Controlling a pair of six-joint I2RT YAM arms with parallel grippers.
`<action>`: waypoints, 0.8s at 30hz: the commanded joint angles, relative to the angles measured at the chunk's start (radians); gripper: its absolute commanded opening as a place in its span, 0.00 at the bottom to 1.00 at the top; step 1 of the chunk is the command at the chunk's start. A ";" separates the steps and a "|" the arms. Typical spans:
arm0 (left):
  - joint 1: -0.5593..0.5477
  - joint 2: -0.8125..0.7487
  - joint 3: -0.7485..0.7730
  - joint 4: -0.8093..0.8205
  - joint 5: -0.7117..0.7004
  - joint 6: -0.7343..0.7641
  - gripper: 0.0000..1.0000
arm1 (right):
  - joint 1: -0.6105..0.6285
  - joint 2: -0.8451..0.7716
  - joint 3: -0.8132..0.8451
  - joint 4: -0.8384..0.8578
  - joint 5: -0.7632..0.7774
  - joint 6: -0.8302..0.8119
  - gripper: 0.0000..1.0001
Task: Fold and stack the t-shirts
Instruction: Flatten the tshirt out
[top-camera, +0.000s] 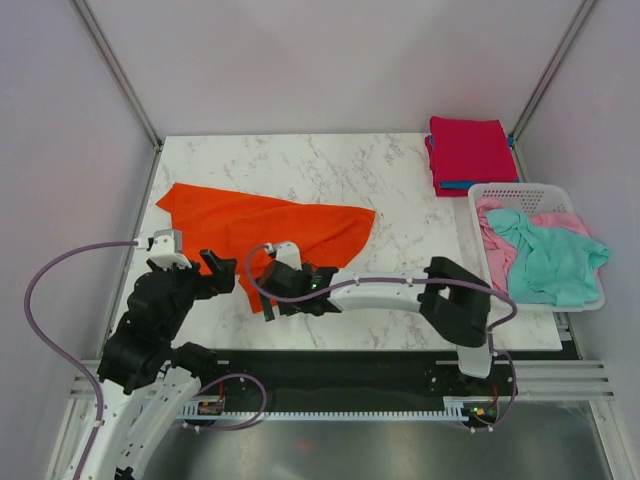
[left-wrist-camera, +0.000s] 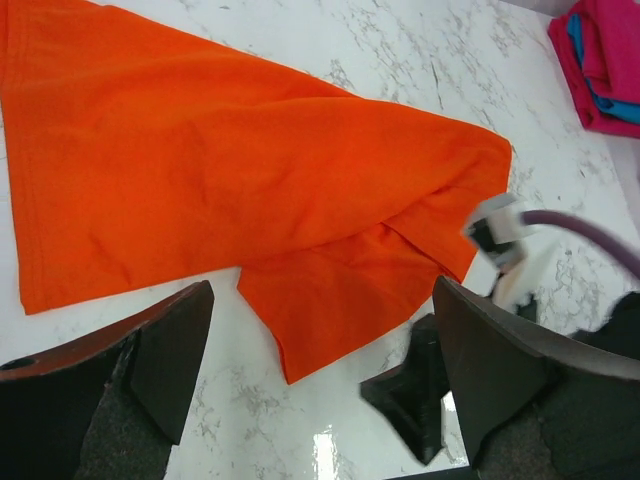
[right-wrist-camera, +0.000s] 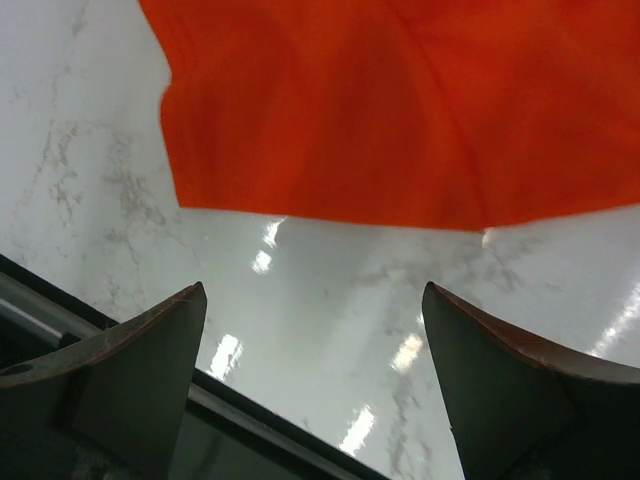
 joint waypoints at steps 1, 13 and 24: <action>0.008 0.008 0.041 -0.018 -0.080 -0.046 0.98 | 0.017 0.124 0.209 0.006 -0.009 -0.026 0.96; 0.018 0.092 0.056 -0.056 -0.154 -0.084 0.93 | -0.078 -0.152 -0.081 -0.008 0.136 0.026 0.96; 0.031 0.106 0.050 -0.044 -0.112 -0.064 0.91 | -0.190 -0.265 -0.363 0.168 0.041 0.093 0.72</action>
